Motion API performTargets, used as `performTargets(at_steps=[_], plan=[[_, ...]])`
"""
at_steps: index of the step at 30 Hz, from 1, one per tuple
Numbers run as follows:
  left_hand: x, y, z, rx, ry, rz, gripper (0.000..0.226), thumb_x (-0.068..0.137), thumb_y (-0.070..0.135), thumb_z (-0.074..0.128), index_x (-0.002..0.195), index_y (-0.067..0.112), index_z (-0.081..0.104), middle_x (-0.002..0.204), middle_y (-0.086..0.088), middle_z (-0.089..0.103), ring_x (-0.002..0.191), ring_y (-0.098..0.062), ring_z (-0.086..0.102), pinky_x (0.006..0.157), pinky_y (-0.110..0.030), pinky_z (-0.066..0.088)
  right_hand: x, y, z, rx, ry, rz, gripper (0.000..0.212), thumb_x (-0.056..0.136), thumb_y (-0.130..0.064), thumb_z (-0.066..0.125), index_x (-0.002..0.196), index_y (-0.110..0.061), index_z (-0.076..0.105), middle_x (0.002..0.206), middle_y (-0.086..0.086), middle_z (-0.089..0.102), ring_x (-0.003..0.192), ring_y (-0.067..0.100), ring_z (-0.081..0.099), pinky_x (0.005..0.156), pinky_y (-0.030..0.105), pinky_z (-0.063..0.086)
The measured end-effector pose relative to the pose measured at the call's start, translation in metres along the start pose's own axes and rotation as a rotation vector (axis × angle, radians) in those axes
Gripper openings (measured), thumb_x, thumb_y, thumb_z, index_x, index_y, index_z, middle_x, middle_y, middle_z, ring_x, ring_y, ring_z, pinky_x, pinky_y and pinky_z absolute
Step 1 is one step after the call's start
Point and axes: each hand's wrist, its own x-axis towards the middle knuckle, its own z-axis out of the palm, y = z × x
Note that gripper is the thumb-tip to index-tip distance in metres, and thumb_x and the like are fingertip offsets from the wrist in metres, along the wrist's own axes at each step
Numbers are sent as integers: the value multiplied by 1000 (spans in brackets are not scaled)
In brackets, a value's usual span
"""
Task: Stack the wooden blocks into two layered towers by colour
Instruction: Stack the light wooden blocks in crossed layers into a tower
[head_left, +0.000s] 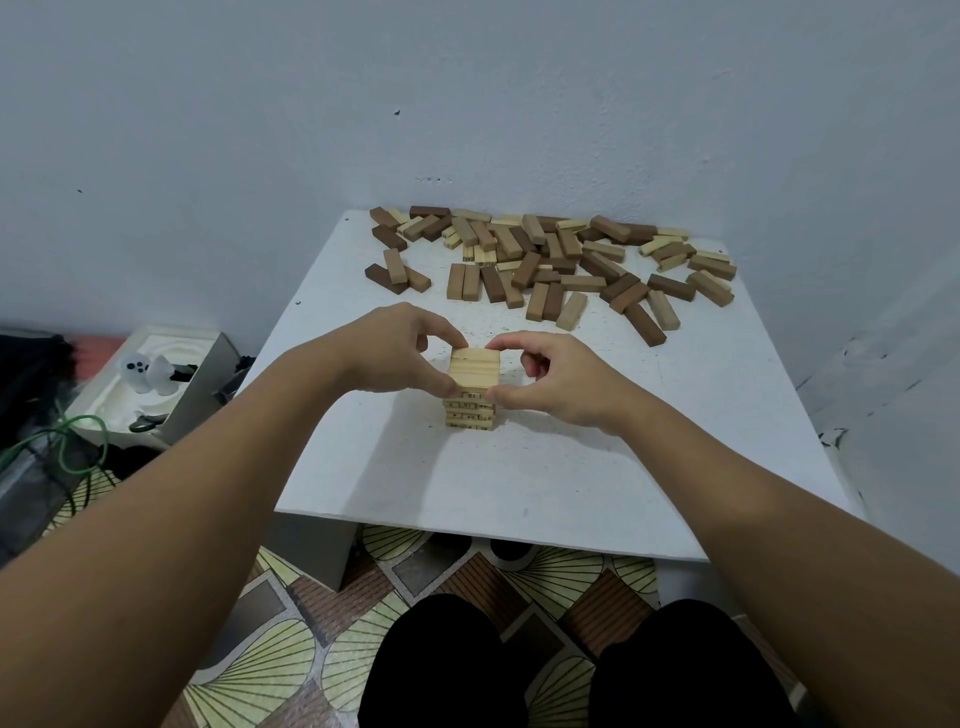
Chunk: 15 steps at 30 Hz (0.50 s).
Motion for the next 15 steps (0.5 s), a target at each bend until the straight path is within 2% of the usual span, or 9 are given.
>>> performTargets(at_steps=[2, 4, 11, 15], plan=[[0, -1, -1, -17, -9, -3, 56, 81, 33, 87, 132, 36, 65, 88, 12, 42, 79, -11, 47, 60, -21, 36, 1, 0, 0, 8, -8, 4, 49, 80, -37, 87, 125, -40, 68, 81, -5, 41, 69, 7, 39, 67, 30, 37], [0, -3, -1, -28, -22, 1, 57, 80, 31, 89, 132, 35, 65, 84, 9, 40, 73, -12, 44, 55, -19, 35, 1, 1, 0, 9, -14, 5, 49, 80, -36, 87, 125, -40, 67, 82, -4, 41, 70, 8, 39, 67, 31, 37], [4, -12, 0, -70, -13, 16, 58, 79, 28, 90, 130, 35, 66, 81, 6, 41, 69, -15, 41, 51, -19, 32, 3, 2, 0, 7, -18, 1, 49, 79, -38, 87, 124, -40, 67, 82, -6, 42, 70, 8, 39, 66, 32, 38], [6, -15, 2, -96, -24, 15, 57, 79, 27, 90, 130, 36, 65, 82, 6, 42, 70, -15, 42, 46, -13, 33, 3, 3, 1, 17, -18, 0, 48, 79, -39, 87, 122, -42, 67, 82, -6, 42, 69, 7, 39, 66, 33, 38]])
